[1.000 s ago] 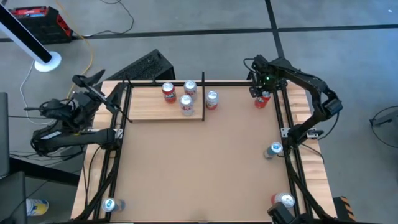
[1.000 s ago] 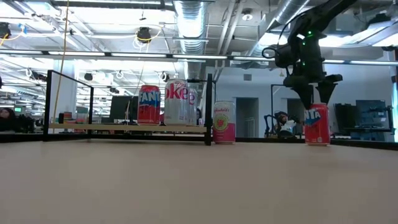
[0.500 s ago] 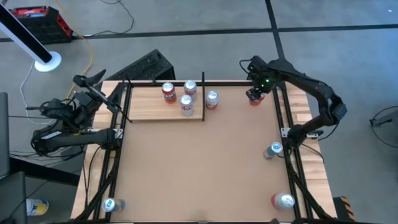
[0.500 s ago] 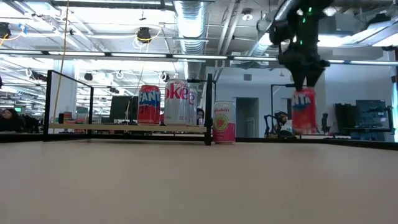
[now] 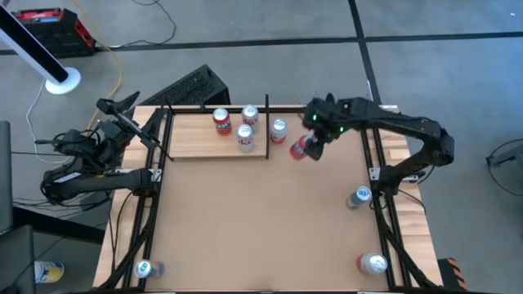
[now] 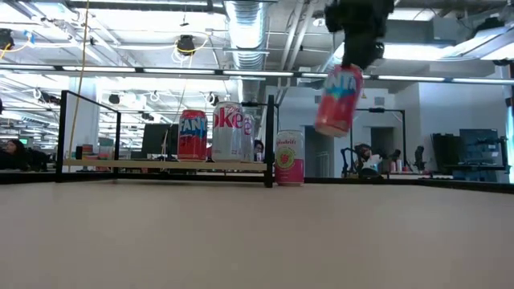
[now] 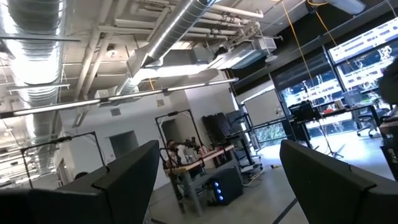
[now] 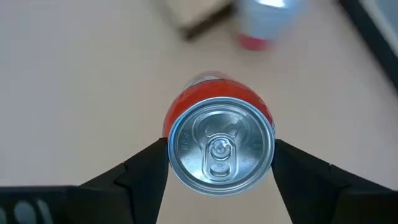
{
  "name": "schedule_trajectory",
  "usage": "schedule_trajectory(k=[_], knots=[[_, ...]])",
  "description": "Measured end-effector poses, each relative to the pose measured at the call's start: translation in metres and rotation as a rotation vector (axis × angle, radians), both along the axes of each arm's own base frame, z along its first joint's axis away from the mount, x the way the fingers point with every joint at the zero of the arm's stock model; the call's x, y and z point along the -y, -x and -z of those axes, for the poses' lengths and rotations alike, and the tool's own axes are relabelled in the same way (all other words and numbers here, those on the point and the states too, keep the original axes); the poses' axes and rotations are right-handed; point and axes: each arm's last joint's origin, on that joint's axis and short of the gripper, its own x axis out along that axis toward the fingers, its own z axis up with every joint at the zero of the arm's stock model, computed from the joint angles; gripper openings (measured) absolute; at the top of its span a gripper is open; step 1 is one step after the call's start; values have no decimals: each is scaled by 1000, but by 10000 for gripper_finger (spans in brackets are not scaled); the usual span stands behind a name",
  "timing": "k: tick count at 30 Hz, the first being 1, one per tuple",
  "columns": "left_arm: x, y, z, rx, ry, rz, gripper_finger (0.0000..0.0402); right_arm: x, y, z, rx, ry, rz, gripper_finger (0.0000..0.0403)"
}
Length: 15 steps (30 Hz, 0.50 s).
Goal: Place canned beverage on shelf
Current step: Put the red soda can on the shelf aligned with the other red soda can
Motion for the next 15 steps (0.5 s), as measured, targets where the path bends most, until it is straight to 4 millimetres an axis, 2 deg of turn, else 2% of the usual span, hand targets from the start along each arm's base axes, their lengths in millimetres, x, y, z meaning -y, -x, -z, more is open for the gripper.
schedule_trajectory(k=[7, 11, 15], knots=[[0, 0, 0, -1, 1, 1, 320, -43, -45, 15, 102, -71, -223, 285], [0, 0, 0, -2, 0, 0, 320, -61, -79, 26, 92, -69, -353, 285], [0, 0, 0, -2, 0, 0, 320, -69, -118, 16, 140, -2, -484, 285]])
